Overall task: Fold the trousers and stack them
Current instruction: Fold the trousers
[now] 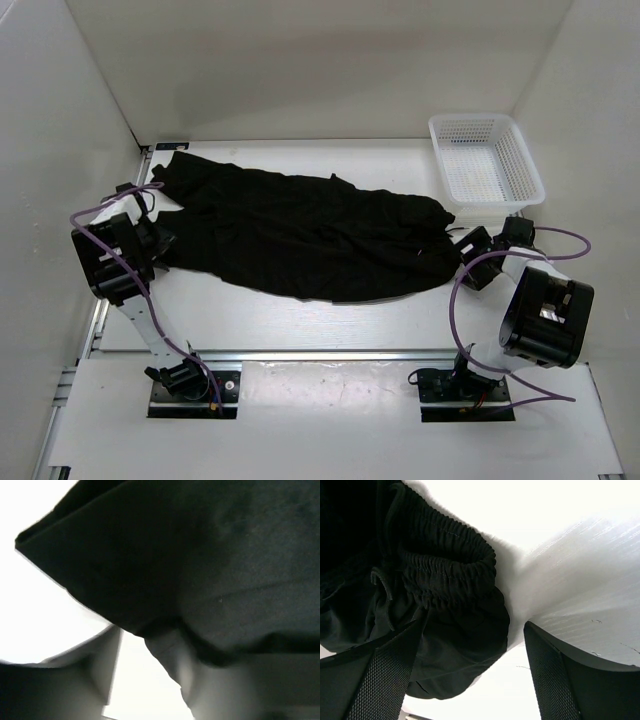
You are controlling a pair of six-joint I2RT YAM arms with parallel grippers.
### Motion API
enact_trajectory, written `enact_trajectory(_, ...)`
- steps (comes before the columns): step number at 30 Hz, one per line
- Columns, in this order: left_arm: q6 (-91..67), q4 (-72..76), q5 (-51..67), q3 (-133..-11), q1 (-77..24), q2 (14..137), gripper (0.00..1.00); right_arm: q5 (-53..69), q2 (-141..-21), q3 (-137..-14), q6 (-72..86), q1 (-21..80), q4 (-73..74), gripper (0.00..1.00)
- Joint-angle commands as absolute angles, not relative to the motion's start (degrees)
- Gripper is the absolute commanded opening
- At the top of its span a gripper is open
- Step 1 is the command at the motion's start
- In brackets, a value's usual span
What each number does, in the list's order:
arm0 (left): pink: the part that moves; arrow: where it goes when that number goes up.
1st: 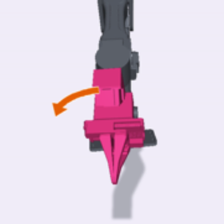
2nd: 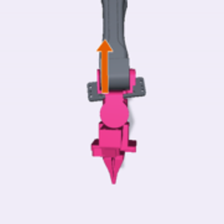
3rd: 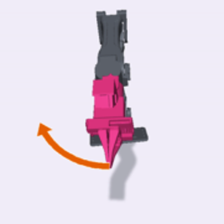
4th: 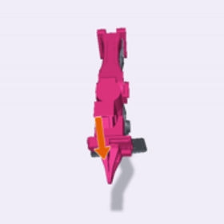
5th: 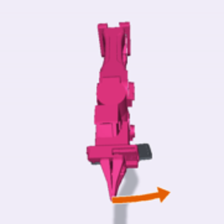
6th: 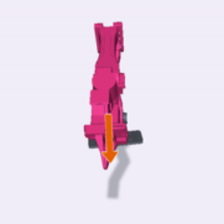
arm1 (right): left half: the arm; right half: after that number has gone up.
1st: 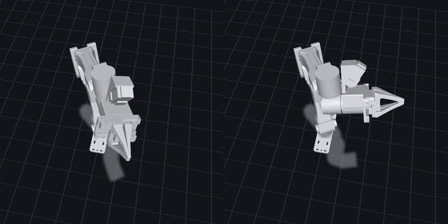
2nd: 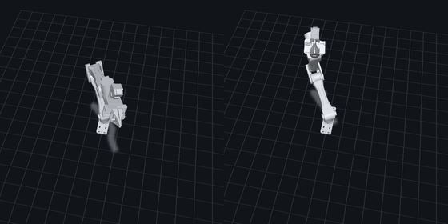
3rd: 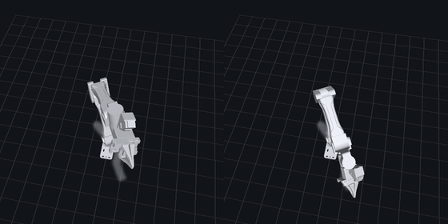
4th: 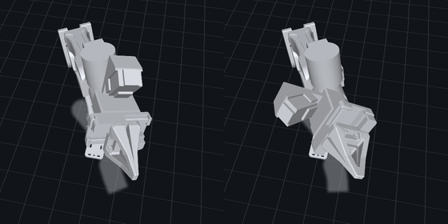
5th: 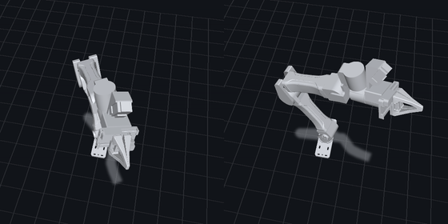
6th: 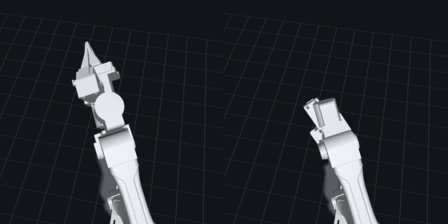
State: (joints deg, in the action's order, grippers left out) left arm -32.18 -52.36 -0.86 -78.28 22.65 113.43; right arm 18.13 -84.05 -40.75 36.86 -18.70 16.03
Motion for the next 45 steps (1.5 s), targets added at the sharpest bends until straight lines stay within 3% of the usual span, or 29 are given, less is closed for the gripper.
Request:
enact_trajectory(1, -32.69, -50.63, -0.53, -79.45, 22.59, 115.31, 0.53, 18.72, -84.98, -42.8, 35.95, -18.9, 14.5, 0.88)
enact_trajectory(2, -32.7, -50.63, -0.53, -79.45, 22.59, 115.31, 0.36, 18.11, -84.99, -42.8, 35.95, -18.9, 14.5, 0.86)
enact_trajectory(3, -32.7, -50.63, -0.53, -79.45, 22.59, 115.83, 0.11, 18.11, -85.51, -43.32, 35.95, -18.9, 14.5, 0.85)
enact_trajectory(5, -32.7, -50.63, -0.53, -80.68, 22.59, 115.84, 0.1, 18.11, -86.04, -43.33, 35.95, -18.9, 13.45, 0.78)
enact_trajectory(8, -32.7, -51.32, -1.05, -81.21, 22.59, 114.18, 0.1, 16.79, -87.44, -43.33, 36.64, -18.9, 12.13, 0.53)
enact_trajectory(11, -33.31, -51.86, -2.19, -82.53, 22.59, 111.63, 0.1, 16.79, -89.56, -44.47, 38.05, -18.9, 10.46, 0.2)
enact_trajectory(12, -33.31, -52.38, -2.2, -83.31, 22.59, 110.58, 0.1, 16.79, -89.56, -44.47, 38.58, -18.9, 11.24, 0.0)
enact_trajectory(21, -33.84, -56.34, -2.73, -88.24, 23.29, 105.83, 0.1, 12.05, -71.91, -47.01, 35.43, -19.42, 23.89, 0.0)
enact_trajectory(33, -34.98, -61.96, -2.55, -90.97, 26.01, 89.31, 0.1, 5.89, -48.7, -53.79, 33.57, -19.42, 43.93, 0.0)
enact_trajectory(45, -32.26, -64.34, -0.36, -82.35, 30.5, 72.69, 0.1, -4.75, -33.14, -54.93, 35.94, -15.12, 61.7, 0.0)
